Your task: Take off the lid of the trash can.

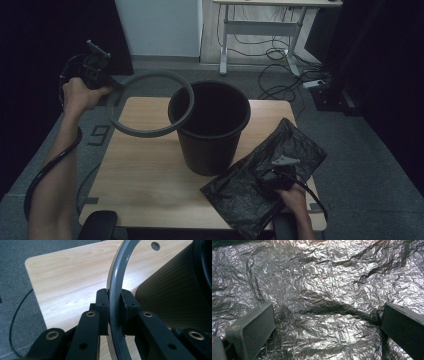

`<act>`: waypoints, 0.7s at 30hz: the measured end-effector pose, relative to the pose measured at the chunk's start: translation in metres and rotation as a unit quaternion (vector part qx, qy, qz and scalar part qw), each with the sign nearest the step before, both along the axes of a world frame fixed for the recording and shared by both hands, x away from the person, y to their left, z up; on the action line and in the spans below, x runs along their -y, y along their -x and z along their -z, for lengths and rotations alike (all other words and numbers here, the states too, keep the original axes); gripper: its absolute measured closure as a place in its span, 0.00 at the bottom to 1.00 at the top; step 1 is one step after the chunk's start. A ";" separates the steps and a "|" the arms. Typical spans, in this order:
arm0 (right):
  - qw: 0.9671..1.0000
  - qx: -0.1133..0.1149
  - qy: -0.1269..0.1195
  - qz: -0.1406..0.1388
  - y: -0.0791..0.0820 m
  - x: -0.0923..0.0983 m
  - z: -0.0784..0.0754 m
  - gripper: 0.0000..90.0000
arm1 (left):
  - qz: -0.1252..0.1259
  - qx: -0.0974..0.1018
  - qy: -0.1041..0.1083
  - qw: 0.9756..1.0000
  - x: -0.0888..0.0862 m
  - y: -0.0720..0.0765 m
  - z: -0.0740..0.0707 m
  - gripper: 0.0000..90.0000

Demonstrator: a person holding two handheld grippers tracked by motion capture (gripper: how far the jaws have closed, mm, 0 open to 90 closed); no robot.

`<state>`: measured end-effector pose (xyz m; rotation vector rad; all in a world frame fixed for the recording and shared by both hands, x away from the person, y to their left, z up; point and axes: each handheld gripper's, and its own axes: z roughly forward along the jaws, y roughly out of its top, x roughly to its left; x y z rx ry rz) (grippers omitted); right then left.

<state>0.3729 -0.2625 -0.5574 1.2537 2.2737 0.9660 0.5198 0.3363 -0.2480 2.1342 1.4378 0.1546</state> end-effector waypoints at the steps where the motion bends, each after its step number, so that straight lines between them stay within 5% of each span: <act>1: 1.000 0.000 0.000 0.000 0.000 0.000 0.000 0.00 | -0.003 0.000 0.001 1.000 -0.003 0.001 0.001 0.87; 21: 1.000 0.000 0.000 0.000 0.000 0.000 0.000 0.00 | -0.051 -0.008 0.015 0.999 -0.061 0.022 0.016 0.87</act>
